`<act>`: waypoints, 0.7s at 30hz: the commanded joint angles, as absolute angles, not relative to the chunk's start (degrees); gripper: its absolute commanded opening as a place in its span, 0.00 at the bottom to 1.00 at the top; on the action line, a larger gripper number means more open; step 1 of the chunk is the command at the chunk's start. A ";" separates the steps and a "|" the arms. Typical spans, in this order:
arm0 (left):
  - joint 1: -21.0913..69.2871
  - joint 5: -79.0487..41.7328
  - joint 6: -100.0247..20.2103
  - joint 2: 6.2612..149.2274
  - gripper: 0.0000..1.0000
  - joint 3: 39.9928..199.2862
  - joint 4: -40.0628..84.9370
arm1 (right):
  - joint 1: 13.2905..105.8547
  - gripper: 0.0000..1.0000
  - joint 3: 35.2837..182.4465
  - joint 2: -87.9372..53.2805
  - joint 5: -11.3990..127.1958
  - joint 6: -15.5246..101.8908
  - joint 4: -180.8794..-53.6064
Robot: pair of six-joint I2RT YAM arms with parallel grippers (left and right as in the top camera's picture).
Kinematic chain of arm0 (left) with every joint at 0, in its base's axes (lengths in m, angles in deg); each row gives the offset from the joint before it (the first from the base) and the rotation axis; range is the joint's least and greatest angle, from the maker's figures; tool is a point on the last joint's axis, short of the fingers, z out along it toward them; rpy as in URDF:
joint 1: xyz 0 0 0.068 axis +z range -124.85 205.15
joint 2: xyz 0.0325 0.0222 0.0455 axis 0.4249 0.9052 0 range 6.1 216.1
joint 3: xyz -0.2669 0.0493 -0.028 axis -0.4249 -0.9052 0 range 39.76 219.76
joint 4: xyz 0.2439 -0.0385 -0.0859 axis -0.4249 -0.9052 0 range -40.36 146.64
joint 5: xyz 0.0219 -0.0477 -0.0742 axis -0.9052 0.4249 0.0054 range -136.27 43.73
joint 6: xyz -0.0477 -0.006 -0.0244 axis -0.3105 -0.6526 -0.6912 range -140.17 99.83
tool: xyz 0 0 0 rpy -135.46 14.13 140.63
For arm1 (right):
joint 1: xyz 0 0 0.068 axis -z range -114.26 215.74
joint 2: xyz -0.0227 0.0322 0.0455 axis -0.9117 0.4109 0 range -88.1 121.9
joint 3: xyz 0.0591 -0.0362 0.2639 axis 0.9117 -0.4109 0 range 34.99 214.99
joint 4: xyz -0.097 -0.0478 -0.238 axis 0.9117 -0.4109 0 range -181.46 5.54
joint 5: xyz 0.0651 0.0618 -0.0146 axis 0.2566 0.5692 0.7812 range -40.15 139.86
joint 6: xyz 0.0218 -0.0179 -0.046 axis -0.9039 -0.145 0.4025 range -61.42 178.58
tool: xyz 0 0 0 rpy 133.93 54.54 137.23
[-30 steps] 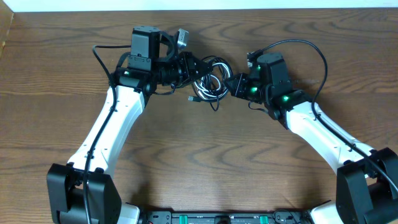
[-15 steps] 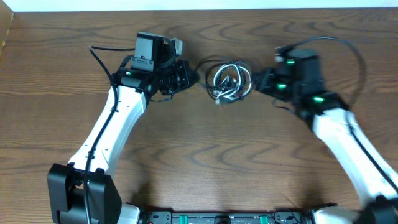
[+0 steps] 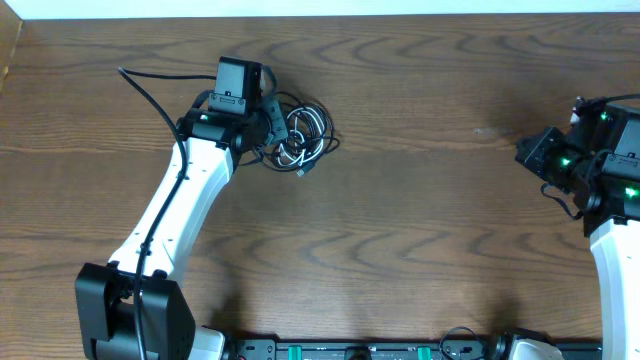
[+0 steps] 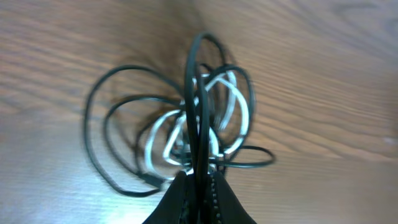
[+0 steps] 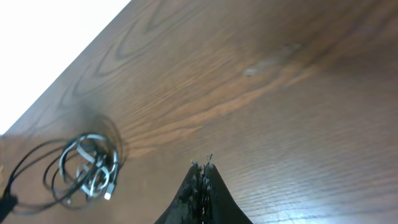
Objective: Untangle cables
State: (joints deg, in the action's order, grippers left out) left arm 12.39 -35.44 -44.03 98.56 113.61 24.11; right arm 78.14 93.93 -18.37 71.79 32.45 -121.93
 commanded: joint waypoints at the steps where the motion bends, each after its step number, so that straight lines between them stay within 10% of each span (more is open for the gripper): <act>1: 12.57 -23.95 -42.89 97.08 0.08 113.87 26.78 | 76.50 0.01 94.38 -18.34 75.96 36.60 -121.63; 12: 12.42 4.55 -64.46 97.05 0.07 113.87 52.72 | 65.44 0.54 94.38 -18.34 75.94 36.60 -117.30; 21: 12.42 9.12 -78.50 97.05 0.07 113.87 62.12 | 58.56 0.62 94.38 -16.18 75.92 36.34 -110.94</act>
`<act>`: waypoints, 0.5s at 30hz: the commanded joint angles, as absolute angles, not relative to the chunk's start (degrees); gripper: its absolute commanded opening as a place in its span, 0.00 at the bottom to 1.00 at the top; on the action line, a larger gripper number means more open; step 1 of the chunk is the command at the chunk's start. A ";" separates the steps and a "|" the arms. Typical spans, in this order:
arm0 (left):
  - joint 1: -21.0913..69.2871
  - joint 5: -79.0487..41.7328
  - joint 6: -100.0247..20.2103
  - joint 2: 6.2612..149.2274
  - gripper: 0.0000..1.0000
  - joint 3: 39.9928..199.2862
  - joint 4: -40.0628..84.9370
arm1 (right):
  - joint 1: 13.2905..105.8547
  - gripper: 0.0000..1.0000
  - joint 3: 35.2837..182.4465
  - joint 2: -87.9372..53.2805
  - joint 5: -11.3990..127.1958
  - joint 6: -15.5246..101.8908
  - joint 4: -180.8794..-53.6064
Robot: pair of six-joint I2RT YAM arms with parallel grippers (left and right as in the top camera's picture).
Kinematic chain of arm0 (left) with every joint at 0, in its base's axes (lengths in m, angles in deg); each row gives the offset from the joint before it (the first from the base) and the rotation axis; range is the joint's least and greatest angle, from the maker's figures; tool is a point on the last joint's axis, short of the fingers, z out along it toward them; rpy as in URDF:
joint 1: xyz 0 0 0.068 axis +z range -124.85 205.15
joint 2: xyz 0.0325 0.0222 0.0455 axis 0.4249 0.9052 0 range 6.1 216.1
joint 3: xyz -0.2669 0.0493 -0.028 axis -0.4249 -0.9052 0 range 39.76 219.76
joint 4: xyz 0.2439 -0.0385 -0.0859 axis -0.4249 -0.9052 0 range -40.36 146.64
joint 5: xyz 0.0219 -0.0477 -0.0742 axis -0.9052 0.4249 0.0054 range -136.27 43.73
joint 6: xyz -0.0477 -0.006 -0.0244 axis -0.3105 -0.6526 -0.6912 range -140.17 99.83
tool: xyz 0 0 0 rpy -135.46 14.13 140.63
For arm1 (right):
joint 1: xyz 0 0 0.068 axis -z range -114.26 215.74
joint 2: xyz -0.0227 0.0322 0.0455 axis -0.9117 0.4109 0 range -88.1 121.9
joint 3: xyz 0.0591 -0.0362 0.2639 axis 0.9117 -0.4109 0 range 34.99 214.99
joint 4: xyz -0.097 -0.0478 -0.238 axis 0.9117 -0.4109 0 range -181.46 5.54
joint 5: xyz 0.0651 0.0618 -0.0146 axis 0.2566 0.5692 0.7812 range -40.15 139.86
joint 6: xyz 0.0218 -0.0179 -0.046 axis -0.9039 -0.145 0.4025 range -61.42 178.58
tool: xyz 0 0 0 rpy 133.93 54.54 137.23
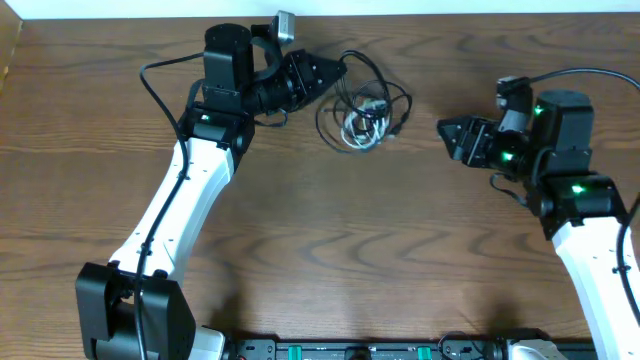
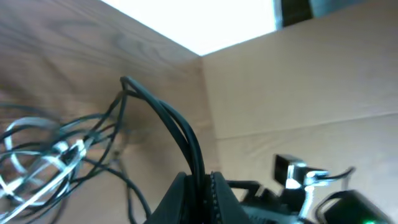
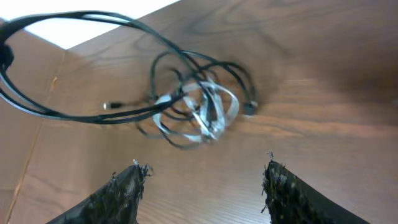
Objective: Untangle cables
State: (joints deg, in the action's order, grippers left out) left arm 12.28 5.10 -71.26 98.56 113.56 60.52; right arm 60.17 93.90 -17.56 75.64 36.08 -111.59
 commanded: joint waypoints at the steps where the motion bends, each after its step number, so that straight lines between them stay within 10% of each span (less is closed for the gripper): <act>1: 12.42 9.73 -79.54 97.05 0.07 113.87 63.21 | 58.05 0.62 94.38 -15.68 75.94 36.30 -110.50; 15: 12.42 11.00 -95.00 97.05 0.07 113.89 87.34 | 55.56 0.65 94.38 -9.75 75.94 34.86 -107.92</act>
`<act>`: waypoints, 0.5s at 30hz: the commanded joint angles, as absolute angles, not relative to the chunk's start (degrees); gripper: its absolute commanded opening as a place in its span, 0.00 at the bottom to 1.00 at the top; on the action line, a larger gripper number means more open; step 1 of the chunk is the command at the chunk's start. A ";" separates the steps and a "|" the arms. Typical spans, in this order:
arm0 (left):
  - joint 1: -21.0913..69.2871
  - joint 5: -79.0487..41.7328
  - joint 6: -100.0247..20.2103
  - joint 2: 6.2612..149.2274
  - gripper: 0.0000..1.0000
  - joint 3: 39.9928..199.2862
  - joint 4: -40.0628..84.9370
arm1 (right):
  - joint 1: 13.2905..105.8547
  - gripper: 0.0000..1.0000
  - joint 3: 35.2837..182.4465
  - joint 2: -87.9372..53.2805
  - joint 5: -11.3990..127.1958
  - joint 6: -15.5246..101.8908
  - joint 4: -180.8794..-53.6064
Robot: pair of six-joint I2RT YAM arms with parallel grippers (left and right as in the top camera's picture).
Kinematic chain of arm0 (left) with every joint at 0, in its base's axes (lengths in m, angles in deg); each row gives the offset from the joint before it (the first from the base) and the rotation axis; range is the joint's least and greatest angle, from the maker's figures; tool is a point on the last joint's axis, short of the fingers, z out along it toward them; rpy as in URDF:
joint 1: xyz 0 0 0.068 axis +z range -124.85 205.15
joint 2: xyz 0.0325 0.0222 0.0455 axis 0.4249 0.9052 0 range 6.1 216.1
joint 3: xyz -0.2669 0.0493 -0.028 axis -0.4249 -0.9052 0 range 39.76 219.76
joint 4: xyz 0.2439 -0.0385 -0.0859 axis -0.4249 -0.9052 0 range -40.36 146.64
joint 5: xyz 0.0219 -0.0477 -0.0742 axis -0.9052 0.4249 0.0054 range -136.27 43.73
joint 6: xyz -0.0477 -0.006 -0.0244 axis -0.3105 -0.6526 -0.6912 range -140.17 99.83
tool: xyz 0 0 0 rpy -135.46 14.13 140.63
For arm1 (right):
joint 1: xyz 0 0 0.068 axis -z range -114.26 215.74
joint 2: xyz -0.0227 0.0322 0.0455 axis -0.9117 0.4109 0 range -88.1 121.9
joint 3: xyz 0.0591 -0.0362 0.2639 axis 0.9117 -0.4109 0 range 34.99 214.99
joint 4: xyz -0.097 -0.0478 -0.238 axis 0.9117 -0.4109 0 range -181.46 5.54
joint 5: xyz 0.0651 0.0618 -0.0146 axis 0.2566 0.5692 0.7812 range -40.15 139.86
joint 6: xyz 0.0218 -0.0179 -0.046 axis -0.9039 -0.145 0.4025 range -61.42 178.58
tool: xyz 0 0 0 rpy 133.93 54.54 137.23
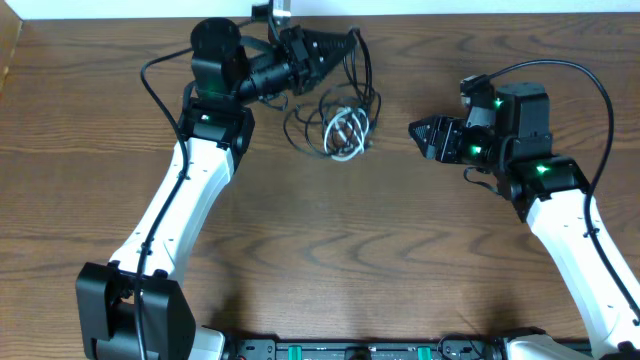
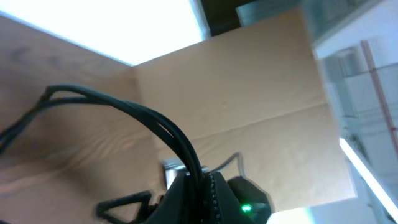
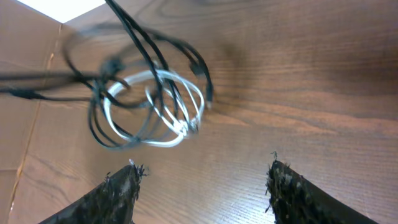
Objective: Untangle cables
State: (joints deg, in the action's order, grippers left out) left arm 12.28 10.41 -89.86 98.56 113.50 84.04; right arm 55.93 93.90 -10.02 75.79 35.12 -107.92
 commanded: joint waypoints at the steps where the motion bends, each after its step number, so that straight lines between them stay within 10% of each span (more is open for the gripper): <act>1: 12.42 10.50 -96.11 97.05 0.07 113.89 89.44 | 55.56 0.66 94.38 -9.75 75.94 34.86 -108.01; 15: 12.42 6.46 -94.41 97.03 0.07 118.63 89.94 | 55.56 0.67 94.38 -9.75 75.96 34.88 -109.80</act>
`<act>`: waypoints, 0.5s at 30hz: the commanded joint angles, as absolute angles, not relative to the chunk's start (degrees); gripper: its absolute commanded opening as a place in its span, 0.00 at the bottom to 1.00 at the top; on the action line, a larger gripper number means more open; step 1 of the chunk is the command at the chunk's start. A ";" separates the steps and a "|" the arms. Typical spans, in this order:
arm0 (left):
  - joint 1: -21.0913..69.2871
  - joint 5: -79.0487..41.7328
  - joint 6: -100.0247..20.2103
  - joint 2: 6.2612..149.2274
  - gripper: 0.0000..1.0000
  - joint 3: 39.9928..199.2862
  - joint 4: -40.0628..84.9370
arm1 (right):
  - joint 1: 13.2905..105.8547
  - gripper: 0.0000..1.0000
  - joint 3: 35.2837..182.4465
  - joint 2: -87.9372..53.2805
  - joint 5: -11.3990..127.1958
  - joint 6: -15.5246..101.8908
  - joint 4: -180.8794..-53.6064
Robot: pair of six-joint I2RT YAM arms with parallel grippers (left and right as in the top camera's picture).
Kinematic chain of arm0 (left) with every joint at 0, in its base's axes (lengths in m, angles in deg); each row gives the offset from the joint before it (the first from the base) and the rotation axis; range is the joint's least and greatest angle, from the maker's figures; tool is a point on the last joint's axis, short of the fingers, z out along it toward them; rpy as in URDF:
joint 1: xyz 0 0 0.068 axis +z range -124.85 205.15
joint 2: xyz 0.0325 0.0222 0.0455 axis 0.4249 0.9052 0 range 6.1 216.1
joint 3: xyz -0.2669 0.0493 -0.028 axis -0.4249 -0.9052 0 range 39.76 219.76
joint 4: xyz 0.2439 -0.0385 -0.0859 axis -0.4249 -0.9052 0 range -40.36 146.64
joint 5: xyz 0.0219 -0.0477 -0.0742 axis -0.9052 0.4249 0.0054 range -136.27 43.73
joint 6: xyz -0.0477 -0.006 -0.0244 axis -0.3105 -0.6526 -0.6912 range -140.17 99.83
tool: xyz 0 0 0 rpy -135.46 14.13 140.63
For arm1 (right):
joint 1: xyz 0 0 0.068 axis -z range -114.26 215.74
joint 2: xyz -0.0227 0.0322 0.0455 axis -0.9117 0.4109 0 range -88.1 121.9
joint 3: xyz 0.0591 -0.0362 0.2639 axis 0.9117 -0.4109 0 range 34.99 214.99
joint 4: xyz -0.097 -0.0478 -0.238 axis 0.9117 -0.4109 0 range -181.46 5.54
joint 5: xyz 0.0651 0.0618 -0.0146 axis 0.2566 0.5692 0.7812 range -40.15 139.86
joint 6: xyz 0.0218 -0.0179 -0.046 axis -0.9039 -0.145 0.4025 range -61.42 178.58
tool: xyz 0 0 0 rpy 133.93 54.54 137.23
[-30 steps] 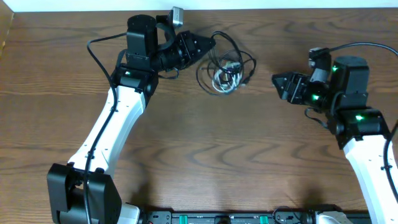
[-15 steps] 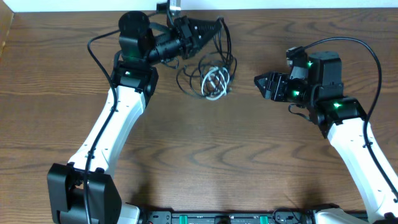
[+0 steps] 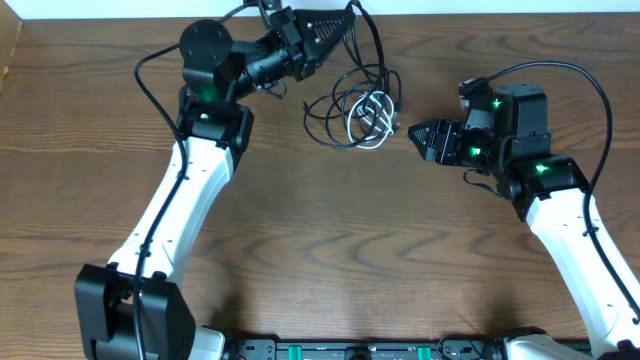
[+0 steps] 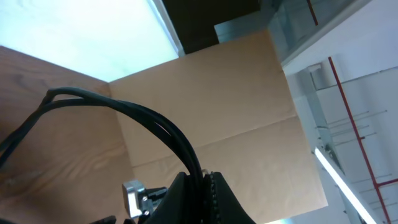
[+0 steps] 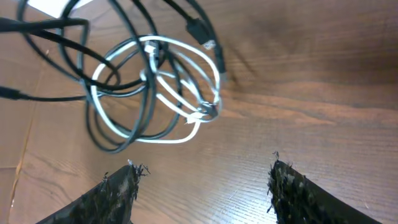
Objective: Untangle cables
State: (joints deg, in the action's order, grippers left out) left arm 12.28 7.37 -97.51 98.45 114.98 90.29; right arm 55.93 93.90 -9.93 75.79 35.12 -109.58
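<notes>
A tangle of black cable (image 3: 335,110) and white cable (image 3: 372,112) hangs over the far middle of the table. My left gripper (image 3: 345,20) is shut on a loop of the black cable (image 4: 124,112), raised and pointing right; the rest dangles below. My right gripper (image 3: 412,133) is open, just right of the bundle, aimed at it. Its wrist view has the white coil (image 5: 177,93) and black loops (image 5: 106,134) ahead of the spread fingers (image 5: 121,186), with nothing between them.
The brown wooden table (image 3: 330,260) runs all around. A cardboard wall (image 4: 249,124) stands behind the far edge, showing in the left wrist view. A black rail (image 3: 360,350) runs along the near edge.
The left gripper shifted right with the black loop and the hanging tangle swung right, closer to the right gripper. The right gripper stayed open in about the same place.
At first the left gripper was shut on the black cable with the tangle on the table at far left, the right gripper shut at far right. Then the tangle was lifted and carried right, the right gripper open and nearer. Now the bundle hangs just before it.
</notes>
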 commanded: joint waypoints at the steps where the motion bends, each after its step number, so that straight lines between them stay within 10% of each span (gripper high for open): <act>1: 12.42 6.11 -92.66 97.05 0.07 118.98 87.65 | 55.56 0.67 94.38 -9.75 75.96 34.86 -109.89; 15: 2.80 -19.20 -57.91 97.05 0.07 119.22 44.37 | 55.56 0.67 94.38 -9.75 75.94 35.51 -111.35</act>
